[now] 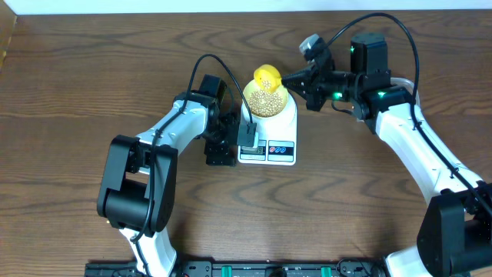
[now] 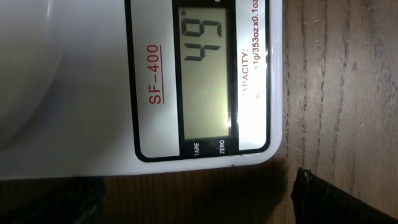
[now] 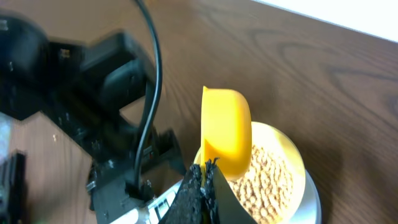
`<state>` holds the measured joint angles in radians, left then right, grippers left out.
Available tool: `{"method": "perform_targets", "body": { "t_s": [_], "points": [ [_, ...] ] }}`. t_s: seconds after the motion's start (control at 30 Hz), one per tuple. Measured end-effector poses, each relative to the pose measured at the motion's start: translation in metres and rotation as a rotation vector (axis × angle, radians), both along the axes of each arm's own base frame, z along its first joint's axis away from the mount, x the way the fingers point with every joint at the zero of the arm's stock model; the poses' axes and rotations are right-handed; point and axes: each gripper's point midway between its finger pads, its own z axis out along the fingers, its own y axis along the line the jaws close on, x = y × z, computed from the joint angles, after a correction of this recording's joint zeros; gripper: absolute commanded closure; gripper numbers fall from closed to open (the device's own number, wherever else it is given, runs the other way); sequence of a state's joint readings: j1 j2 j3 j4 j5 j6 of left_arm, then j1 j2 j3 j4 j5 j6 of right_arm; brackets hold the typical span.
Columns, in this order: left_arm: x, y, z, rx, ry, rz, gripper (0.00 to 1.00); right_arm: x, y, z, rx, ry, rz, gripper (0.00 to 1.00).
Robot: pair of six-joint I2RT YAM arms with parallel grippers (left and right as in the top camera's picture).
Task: Scoop item into bowl and weigh 50g on scale
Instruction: 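Lift the scoop holding soybeans out of the bowl, right gripper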
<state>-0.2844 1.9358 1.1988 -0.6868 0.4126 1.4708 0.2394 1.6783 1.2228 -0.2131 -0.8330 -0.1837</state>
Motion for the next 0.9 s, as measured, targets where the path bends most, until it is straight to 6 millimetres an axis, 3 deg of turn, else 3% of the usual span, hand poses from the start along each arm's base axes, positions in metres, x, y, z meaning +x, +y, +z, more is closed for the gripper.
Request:
{"method": "perform_targets", "body": {
  "t_s": [0.13,0.57,0.9],
  "points": [
    [0.0,0.0,0.0,0.0,0.0,0.0,0.02,-0.007,-0.002,-0.009,-0.068,-0.068,0.062,0.99],
    [0.0,0.0,0.0,0.0,0.0,0.0,0.02,0.004,-0.007,-0.019,-0.202,-0.207,0.059,0.99],
    [0.0,0.0,0.0,0.0,0.0,0.0,0.02,0.015,-0.002,-0.005,-0.129,-0.168,-0.022,0.99]
  ]
}}
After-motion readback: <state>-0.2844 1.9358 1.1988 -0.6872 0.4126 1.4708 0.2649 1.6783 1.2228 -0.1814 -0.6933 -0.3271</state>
